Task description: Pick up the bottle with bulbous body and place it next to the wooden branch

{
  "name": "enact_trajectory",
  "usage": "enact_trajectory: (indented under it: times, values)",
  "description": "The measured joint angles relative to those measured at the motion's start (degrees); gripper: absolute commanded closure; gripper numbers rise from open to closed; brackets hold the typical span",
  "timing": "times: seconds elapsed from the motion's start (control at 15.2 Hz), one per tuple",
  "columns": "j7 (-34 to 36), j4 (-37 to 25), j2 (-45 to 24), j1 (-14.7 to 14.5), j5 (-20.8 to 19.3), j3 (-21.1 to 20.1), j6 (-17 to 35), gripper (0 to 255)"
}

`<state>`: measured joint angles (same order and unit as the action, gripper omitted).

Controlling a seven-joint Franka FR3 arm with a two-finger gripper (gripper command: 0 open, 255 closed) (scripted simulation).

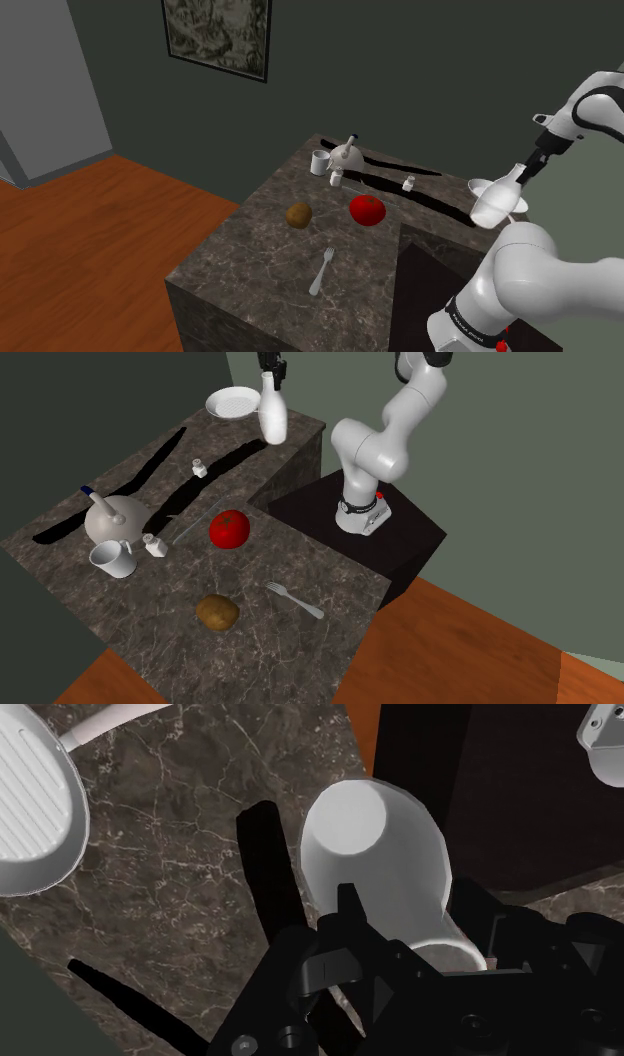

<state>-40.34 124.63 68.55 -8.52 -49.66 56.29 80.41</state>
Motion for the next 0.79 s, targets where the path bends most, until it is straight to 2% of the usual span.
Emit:
enact_trajectory:
  times: [0.79]
  values:
    - [1.03,7.52,3.33,1.99,-5.28,5.62,5.53,255]
